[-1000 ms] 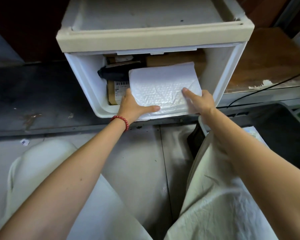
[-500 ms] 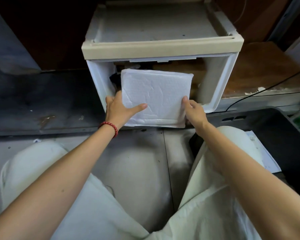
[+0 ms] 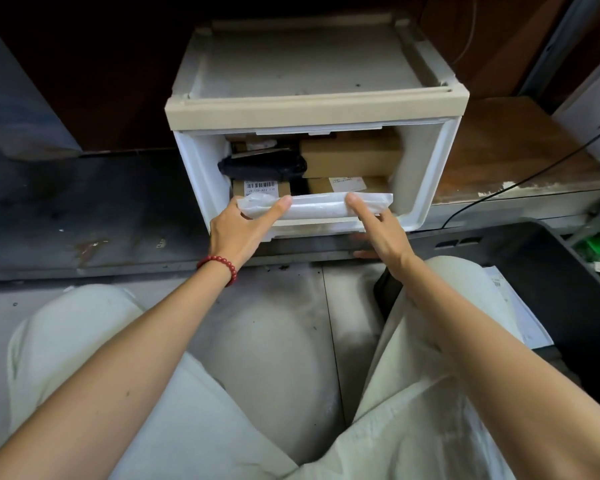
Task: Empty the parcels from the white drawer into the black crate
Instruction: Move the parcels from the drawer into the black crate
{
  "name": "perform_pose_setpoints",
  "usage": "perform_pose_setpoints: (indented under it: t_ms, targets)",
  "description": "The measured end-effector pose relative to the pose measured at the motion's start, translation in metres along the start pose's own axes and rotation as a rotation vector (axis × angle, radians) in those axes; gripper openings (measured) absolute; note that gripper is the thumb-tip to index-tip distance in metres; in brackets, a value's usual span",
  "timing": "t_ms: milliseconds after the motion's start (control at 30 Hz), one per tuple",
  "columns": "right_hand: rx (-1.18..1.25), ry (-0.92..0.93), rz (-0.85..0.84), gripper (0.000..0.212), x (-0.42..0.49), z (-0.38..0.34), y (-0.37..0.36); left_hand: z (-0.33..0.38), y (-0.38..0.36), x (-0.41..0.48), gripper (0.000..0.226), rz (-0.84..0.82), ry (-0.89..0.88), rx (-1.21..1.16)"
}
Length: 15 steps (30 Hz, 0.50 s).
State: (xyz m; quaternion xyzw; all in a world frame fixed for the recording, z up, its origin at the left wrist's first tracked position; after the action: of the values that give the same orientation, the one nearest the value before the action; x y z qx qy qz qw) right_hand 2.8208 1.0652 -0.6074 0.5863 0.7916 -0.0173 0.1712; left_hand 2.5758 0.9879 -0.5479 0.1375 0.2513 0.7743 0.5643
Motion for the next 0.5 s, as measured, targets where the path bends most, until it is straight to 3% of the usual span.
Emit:
perform_pose_setpoints:
  t_ms: [167, 300, 400, 500]
  targets:
    - [0.115, 0.046, -0.016, 0.078, 0.005, -0.001, 0.002, -0.003, -0.002, 0.003, 0.057, 0.034, -0.006, 0.078]
    - [0.064, 0.082, -0.035, 0.075, 0.007, -0.002, 0.001, -0.011, -0.006, 0.008, 0.068, -0.011, 0.035, 0.074]
    - [-0.040, 0.122, -0.055, 0.085, 0.010, -0.003, 0.000, -0.018, -0.009, 0.010, 0.085, -0.021, 0.078, 0.090]
    - [-0.138, 0.144, -0.092, 0.112, 0.011, 0.000, -0.004, -0.023, -0.017, 0.012, 0.108, -0.089, 0.104, 0.161]
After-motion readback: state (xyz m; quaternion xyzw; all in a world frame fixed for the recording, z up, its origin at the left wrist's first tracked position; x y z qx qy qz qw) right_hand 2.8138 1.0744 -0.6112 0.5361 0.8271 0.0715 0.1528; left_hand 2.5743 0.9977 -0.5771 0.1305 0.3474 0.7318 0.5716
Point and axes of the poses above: each hand's wrist, its own x-axis towards the middle knuckle, its own y-axis out of the back of the hand, z = x × y, the point moved 8 cm from there along x, towards the middle knuckle, and after that the axes turned 10 degrees about -z, right-handed, at the moved point
